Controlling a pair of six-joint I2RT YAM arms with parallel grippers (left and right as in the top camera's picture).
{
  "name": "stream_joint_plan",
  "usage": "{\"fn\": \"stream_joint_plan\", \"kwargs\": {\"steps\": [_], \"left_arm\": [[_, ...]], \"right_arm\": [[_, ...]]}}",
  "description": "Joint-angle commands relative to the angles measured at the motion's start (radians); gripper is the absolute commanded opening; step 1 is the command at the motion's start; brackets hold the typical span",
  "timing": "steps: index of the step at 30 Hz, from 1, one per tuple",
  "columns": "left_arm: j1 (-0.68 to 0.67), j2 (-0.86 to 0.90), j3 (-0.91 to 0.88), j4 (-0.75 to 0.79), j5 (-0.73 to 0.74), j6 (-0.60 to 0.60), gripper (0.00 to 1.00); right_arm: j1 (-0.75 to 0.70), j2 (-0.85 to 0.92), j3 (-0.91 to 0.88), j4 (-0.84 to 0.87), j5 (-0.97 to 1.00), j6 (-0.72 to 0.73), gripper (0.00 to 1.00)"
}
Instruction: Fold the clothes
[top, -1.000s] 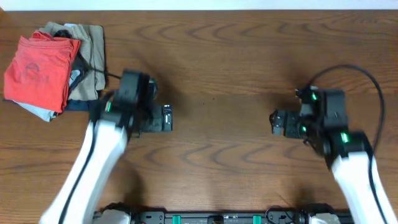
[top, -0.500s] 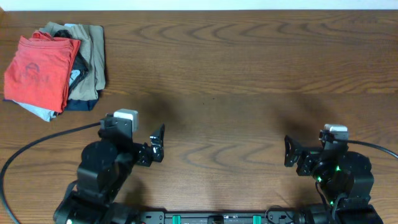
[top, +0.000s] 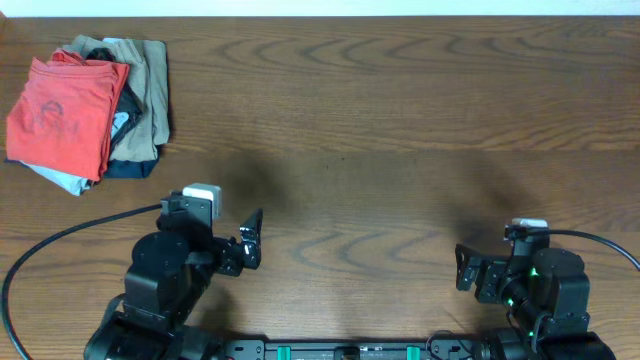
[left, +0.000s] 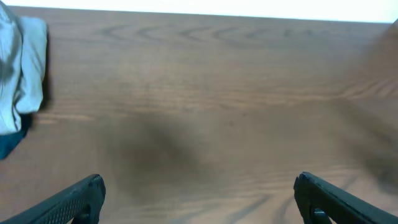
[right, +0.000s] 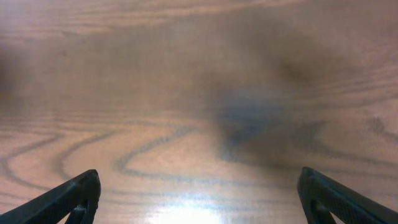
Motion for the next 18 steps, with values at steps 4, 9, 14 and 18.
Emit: {"fn": "stream_joint_plan", "kwargs": {"steps": [4,9,14,18], "left_arm": [[-0.004,-0.002,-0.003,-0.074,-0.015,-0.012,0.98],[-0.004,-0.002,-0.003,-0.140,-0.015,-0.012,0.98],[-0.004,-0.002,-0.003,-0.182,-0.015,-0.012,0.98],[-0.004,-0.002,-0.003,-0.201,-0.015,-0.012,0.98]], "right_arm": [[0.005,-0.002,-0.008,-0.037,0.010,-0.004,0.99],[0.005,-0.089,-0.013,-0.051,0.015,-0.027,0.99],[0.005,-0.230,-0.063,-0.044,0.014,-0.053,0.99],[0.005,-0.361,-0.143,0.014,0.014,-0.053,0.99]]}}
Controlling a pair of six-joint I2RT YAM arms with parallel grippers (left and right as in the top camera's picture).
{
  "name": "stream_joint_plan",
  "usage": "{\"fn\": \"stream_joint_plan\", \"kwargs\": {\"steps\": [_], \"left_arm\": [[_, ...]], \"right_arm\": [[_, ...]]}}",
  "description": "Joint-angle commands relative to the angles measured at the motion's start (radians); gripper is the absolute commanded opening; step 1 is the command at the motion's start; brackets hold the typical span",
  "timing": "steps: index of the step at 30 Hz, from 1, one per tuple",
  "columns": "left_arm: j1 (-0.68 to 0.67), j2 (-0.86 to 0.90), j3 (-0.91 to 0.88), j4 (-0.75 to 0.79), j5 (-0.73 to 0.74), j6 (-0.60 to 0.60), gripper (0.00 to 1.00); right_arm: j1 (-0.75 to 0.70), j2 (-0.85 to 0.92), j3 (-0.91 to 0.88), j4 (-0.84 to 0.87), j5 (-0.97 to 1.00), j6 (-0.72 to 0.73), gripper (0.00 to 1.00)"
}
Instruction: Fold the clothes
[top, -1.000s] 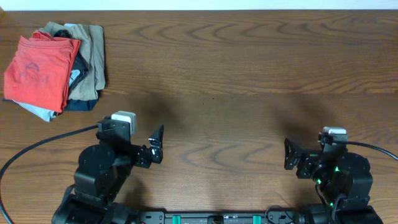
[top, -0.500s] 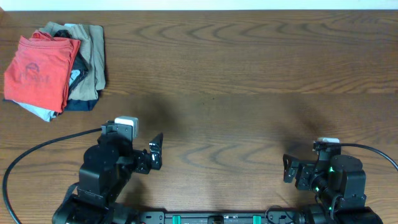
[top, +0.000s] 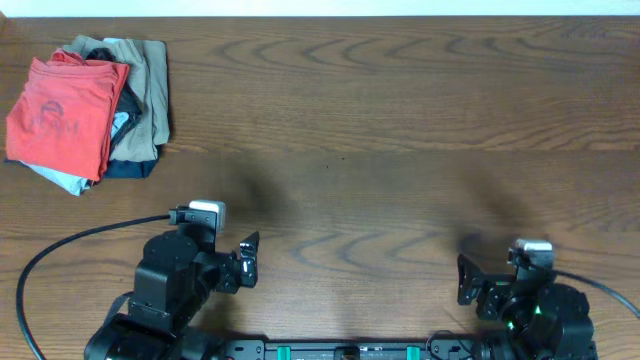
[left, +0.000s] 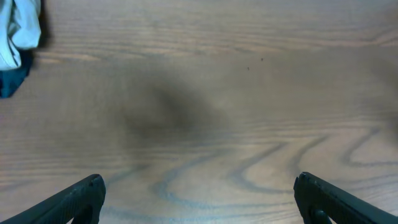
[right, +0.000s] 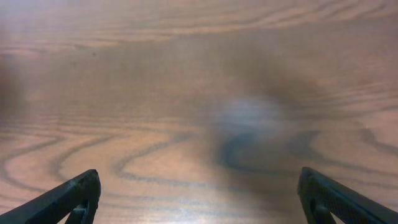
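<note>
A stack of folded clothes lies at the table's far left: an orange shirt on top, a tan garment and dark blue and grey pieces under it. Its edge shows in the left wrist view as a pale and blue corner. My left gripper hangs open near the front edge, left of centre, nothing between its fingers. My right gripper is open too at the front right, over bare wood, its fingers wide apart.
The brown wooden table stretches across the whole view. A black cable runs from the left arm towards the front left edge. Both arm bases sit along the front edge.
Both arms have drawn back towards the front edge. The left gripper sits lower and nearer its base, and the right gripper too. Both stay open and the clothes stack has not moved.
</note>
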Motion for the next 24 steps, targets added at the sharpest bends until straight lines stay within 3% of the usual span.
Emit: {"fn": "stream_joint_plan", "kwargs": {"steps": [1,6,17,24], "left_arm": [[-0.004,-0.002,-0.002,-0.011,-0.012,-0.012,0.98],[-0.004,-0.002,-0.002,-0.014,-0.012,-0.012,0.98],[-0.004,-0.002,-0.002,-0.014,-0.012,-0.012,0.98],[-0.004,-0.002,-0.002,-0.014,-0.012,-0.012,0.98]], "right_arm": [[0.005,-0.067,-0.067,0.050,0.006,-0.026,0.99],[0.005,-0.067,-0.175,0.262,0.006,-0.068,0.99],[0.005,-0.068,-0.477,0.964,-0.002,-0.182,0.99],[0.005,-0.068,-0.476,0.944,-0.001,-0.283,0.99]]}}
